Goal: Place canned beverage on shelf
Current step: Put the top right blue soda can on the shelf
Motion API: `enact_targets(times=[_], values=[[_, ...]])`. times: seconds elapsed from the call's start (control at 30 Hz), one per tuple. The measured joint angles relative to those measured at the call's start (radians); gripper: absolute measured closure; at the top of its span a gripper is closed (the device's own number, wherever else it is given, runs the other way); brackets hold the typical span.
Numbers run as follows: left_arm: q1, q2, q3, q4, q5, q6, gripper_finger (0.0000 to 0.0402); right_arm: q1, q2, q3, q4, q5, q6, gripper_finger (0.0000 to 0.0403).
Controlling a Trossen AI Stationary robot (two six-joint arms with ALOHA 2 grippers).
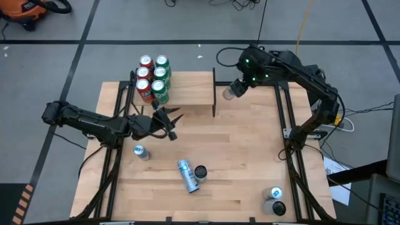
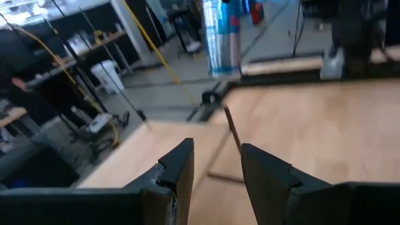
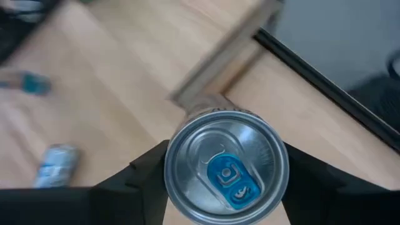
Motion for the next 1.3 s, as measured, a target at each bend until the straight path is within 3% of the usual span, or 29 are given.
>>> enact_targets(times=[0.23, 0.5, 0.7, 1.17, 1.3], values=[[0.088, 0.049, 0.000, 0.102, 0.223, 0.005, 0.0249, 0.130, 0.007, 0.029, 0.115, 0.003, -0.008, 0.0180], [0.152, 0.098, 0.001, 0.221, 0.267, 0.011, 0.0156, 0.226, 0.099, 0.029, 0.246, 0.002, -0.047, 0.0179], [0.181, 0.134, 0.001, 0.233, 0.338, 0.030, 0.0121, 0.274, 0.158, 0.029, 0.353, -0.002, -0.089, 0.0179], [0.184, 0.185, 0.001, 0.262, 0.336, 0.134, 0.0119, 0.336, 0.195, 0.029, 0.477, -0.005, -0.092, 0.0175], [0.185, 0.185, 0.001, 0.278, 0.335, 0.134, 0.0139, 0.340, 0.195, 0.029, 0.478, -0.001, -0.093, 0.0175]])
